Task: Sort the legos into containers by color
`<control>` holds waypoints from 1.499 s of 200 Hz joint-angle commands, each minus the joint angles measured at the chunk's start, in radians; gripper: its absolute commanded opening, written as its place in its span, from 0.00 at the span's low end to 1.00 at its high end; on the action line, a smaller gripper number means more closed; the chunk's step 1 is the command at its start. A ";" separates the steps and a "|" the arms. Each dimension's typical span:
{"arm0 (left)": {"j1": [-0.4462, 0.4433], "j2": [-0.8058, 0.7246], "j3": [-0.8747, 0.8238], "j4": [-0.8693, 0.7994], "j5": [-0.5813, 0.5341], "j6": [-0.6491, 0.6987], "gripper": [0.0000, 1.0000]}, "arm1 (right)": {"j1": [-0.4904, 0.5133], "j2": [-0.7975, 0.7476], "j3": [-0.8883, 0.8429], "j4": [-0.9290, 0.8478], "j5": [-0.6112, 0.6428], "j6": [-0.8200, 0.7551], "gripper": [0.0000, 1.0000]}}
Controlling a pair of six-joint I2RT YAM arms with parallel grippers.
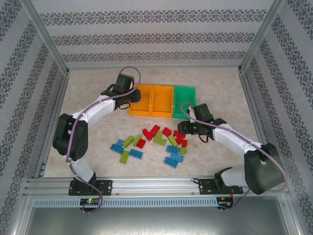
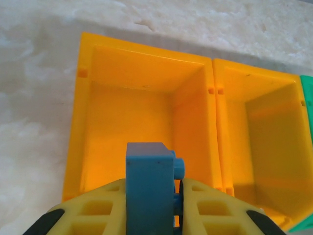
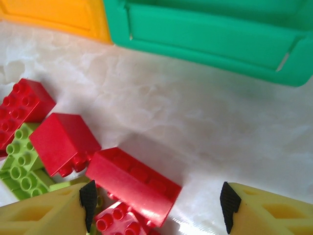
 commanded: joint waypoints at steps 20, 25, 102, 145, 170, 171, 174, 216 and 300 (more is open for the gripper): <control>-0.008 0.099 0.111 -0.030 0.025 -0.031 0.20 | 0.076 0.011 -0.001 -0.074 0.050 0.114 0.71; -0.007 0.106 0.117 -0.028 0.026 -0.034 0.21 | 0.087 0.010 -0.006 -0.070 0.054 0.113 0.72; -0.016 0.114 0.111 -0.007 0.069 -0.084 0.48 | 0.113 0.056 0.038 -0.131 0.066 0.025 0.69; -0.021 0.070 0.088 -0.003 0.072 -0.093 0.58 | 0.122 0.169 0.121 -0.192 0.073 0.006 0.72; -0.021 0.025 0.037 0.015 0.068 -0.101 0.61 | 0.127 0.195 0.149 -0.193 0.098 -0.019 0.72; -0.021 0.024 0.035 0.016 0.067 -0.101 0.61 | 0.128 0.198 0.150 -0.194 0.099 -0.021 0.72; -0.022 0.018 0.029 0.018 0.066 -0.102 0.61 | 0.128 0.203 0.155 -0.196 0.100 -0.024 0.72; -0.021 -0.049 -0.045 0.014 0.037 -0.096 0.65 | 0.127 0.305 0.214 -0.238 0.092 -0.033 0.66; -0.021 -0.098 -0.123 0.011 0.024 -0.110 0.66 | 0.128 0.301 0.218 -0.229 0.160 -0.001 0.45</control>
